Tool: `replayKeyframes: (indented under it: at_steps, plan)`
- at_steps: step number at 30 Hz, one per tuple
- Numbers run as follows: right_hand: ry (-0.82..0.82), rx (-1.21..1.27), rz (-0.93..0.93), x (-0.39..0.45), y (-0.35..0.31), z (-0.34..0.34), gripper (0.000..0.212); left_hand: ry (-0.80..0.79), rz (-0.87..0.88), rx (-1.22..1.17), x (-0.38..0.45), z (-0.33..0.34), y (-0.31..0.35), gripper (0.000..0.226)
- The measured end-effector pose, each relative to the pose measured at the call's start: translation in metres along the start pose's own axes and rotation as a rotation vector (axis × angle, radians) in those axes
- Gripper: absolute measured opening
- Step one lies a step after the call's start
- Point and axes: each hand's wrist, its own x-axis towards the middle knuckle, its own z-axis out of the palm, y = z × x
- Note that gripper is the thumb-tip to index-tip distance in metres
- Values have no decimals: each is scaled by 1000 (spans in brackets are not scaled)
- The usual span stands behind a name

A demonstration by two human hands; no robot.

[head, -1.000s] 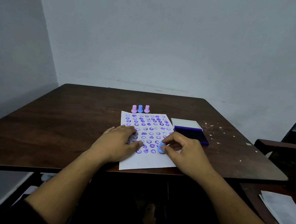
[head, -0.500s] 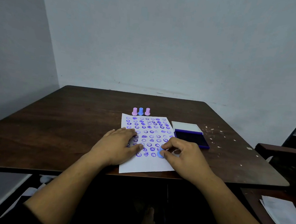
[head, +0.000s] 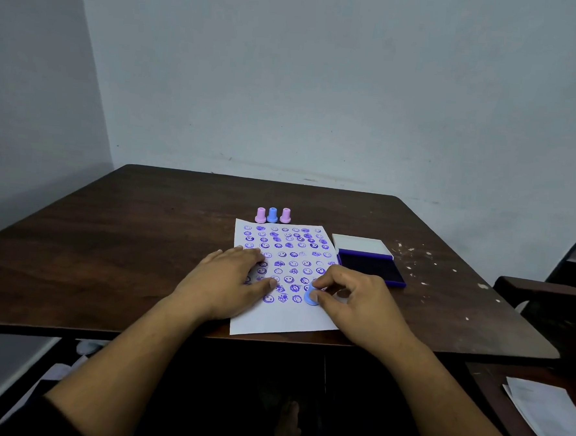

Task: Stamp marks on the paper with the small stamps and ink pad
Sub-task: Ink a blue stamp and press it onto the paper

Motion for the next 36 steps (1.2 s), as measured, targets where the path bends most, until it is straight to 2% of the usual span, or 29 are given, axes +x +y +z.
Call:
replayKeyframes:
  at_steps: [6,10,16,19,23,27,36]
  plan:
    - [-8,3,5,-1,2,0,10,2,4,4,0,0,1,82]
    - [-18,31,-2,-1,2,-2,12,5,5,6,-1,0,1,82]
    - [179,235,173,4,10,-6,19,9,1,0,-1,0,1,84]
    - [224,293,191,7,12,-7,17,3,-4,-1,-1,0,1,81]
    - [231,333,223,19,9,-8,27,20,-3,-12,-1,1,0,79]
    - [202,307,200,51,5,-13,29,20,-9,-16,-1,1,-1,79]
    - [123,49,195,161,24,1,32,29,6,11,-1,1,0,71]
